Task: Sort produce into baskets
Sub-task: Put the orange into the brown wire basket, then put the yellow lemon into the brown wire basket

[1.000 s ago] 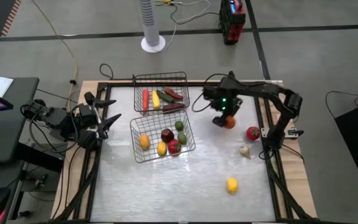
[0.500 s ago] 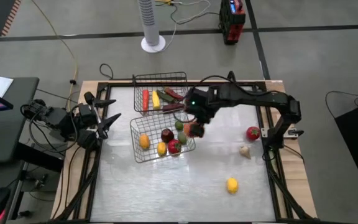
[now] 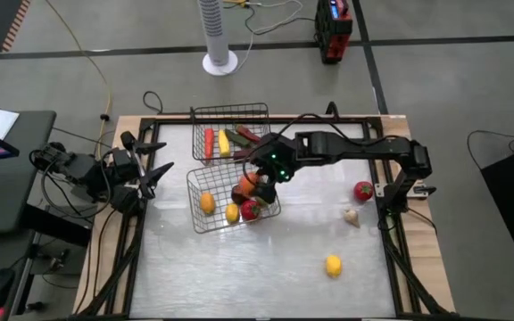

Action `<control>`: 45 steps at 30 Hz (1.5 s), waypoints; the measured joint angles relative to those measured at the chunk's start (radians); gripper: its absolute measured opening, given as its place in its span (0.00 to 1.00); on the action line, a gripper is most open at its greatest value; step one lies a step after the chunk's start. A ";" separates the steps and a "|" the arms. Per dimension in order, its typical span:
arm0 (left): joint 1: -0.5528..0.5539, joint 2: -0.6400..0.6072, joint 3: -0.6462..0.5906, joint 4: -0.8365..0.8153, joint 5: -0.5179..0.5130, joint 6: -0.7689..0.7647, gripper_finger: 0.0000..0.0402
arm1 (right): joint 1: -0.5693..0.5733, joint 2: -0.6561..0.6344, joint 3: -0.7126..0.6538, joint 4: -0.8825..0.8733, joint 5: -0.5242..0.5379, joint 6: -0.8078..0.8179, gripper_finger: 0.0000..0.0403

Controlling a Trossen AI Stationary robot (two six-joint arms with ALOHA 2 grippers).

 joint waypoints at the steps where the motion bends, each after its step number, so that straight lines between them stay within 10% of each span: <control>1: 0.000 0.000 0.000 0.000 0.000 0.000 0.68 | 0.001 0.000 0.000 -0.004 -0.002 0.000 0.97; 14: 0.000 0.000 0.000 -0.005 0.000 0.003 0.68 | 0.031 0.000 -0.001 -0.291 0.001 0.057 0.97; 30: 0.000 0.000 0.000 -0.007 0.003 -0.009 0.68 | 0.379 -0.012 -0.314 -0.505 0.142 0.502 0.94; 45: 0.000 0.000 0.000 -0.029 0.004 -0.027 0.68 | 0.575 -0.051 -0.458 -0.255 -0.060 1.055 0.94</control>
